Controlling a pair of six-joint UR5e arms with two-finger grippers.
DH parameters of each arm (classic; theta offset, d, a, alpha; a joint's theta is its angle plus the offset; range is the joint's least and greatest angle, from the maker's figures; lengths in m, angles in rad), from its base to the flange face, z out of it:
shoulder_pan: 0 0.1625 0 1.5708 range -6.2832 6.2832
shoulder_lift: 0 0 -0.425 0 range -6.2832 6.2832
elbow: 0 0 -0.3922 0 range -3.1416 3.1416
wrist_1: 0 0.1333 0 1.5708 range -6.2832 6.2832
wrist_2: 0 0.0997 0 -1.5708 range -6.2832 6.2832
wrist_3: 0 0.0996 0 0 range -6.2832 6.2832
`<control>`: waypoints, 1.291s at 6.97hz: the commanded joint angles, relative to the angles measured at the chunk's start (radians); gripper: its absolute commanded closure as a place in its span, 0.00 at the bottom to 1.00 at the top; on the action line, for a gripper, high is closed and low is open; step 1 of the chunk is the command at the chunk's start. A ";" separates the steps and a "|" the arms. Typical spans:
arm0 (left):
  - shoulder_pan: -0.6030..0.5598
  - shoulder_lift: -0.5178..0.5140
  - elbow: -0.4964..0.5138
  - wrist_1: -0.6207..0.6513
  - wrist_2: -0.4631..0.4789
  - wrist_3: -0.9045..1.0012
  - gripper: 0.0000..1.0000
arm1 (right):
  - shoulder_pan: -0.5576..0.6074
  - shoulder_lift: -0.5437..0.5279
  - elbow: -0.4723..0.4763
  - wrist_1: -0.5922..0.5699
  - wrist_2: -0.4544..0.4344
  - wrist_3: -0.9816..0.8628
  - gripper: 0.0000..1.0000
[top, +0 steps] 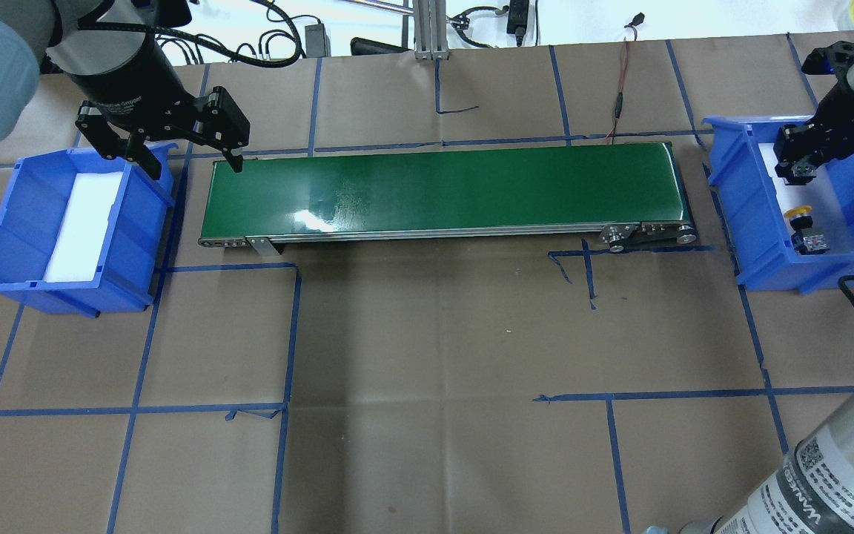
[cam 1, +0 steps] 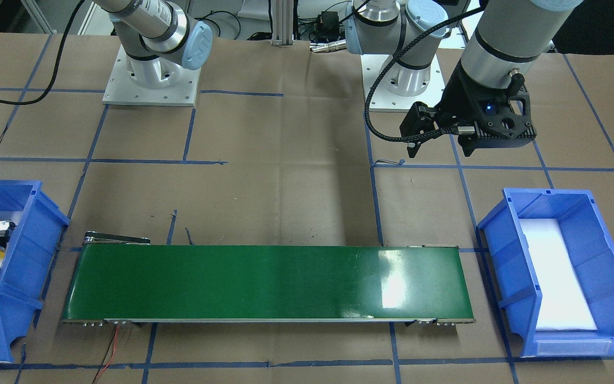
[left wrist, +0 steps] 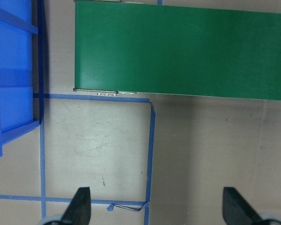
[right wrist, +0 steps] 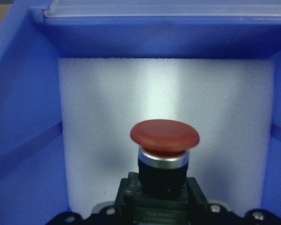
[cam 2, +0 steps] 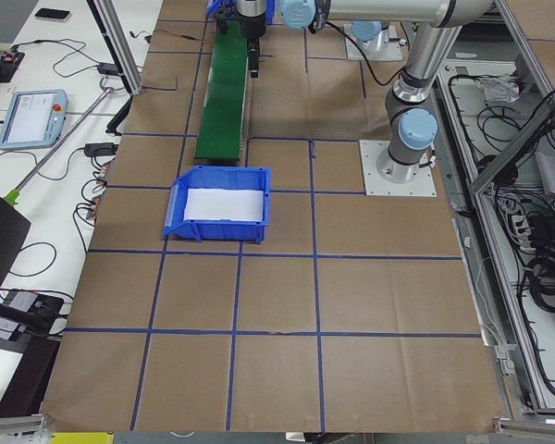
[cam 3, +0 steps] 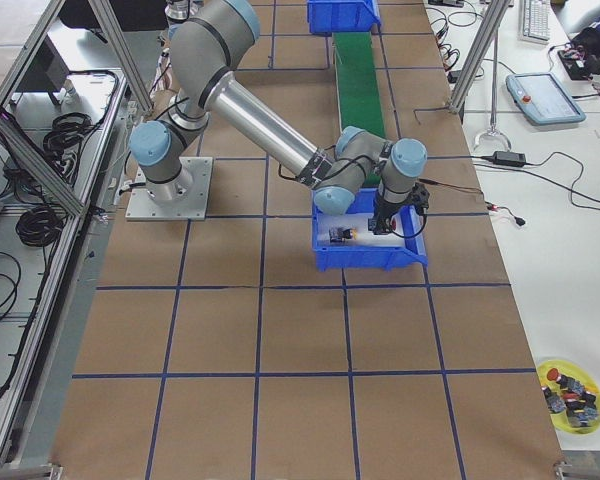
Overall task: Transport two buttons from left to right
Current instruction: 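Lower the red button into the bin and open the right gripper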
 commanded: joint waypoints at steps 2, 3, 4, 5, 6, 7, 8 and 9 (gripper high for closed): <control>0.001 0.000 0.002 0.000 0.000 0.009 0.00 | -0.001 0.038 -0.007 -0.012 0.001 -0.002 0.68; 0.001 0.000 0.002 0.000 -0.001 0.009 0.00 | -0.001 0.044 -0.009 -0.057 0.003 -0.002 0.46; 0.001 -0.001 0.002 0.000 -0.001 0.009 0.00 | -0.001 0.046 -0.011 -0.073 0.003 -0.004 0.15; 0.001 0.000 0.003 0.000 -0.001 0.009 0.00 | 0.000 0.047 -0.011 -0.073 0.006 -0.002 0.06; 0.001 0.000 0.002 0.000 -0.001 0.009 0.00 | 0.000 0.043 -0.014 -0.072 0.006 -0.002 0.05; 0.001 0.000 0.003 0.000 -0.001 0.009 0.00 | 0.002 0.031 -0.020 -0.072 0.002 -0.001 0.05; 0.001 -0.001 0.003 0.000 -0.001 0.008 0.00 | 0.006 -0.003 -0.036 -0.066 -0.002 0.004 0.05; 0.001 -0.001 0.003 0.002 -0.001 0.008 0.00 | 0.009 -0.050 -0.050 -0.056 -0.003 0.004 0.01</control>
